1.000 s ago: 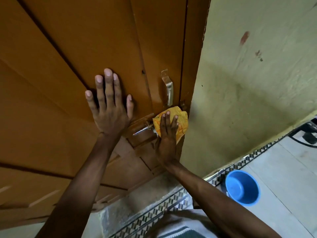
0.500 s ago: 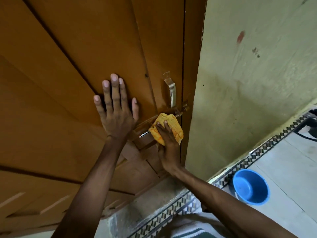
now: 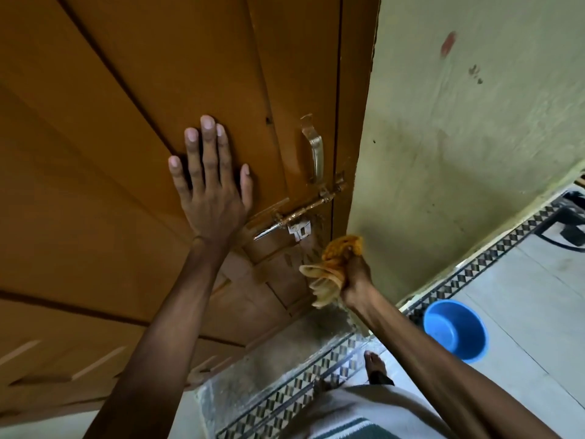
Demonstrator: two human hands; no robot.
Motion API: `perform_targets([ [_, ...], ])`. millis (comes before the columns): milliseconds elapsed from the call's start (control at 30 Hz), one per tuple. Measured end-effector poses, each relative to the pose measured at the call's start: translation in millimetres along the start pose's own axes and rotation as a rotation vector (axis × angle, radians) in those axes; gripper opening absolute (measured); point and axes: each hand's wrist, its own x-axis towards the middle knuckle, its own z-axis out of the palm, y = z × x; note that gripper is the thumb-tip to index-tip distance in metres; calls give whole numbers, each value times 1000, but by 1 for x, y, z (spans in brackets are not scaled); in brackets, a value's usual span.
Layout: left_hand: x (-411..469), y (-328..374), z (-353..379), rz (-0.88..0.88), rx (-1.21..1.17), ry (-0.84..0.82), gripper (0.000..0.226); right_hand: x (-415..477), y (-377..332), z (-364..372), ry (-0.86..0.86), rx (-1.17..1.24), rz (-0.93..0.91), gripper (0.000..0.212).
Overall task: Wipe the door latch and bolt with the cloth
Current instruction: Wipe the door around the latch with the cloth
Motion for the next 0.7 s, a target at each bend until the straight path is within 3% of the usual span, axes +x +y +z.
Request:
perform_targets([
  [100,0,-1,-2,11,-8,-14,69,6,10,37,-240,32,155,56],
  [167,-1,-2,-2,21,-13,-25,69,8,13,60,-273,84,129,58],
  [233,-2,-2,-1,25,-14,-27,70,12,13,78,-247,182,86,48],
  [400,-3,-3,4,-3,1,-21,75,0,-5,102,-185,201,101,62],
  [567,-2,-3,4,-2,12,-18,76,5,-2,120,-110,221,36,57],
  [700,-4,-2,3,17,2,-16,75,6,16,109,-192,196,109,57],
])
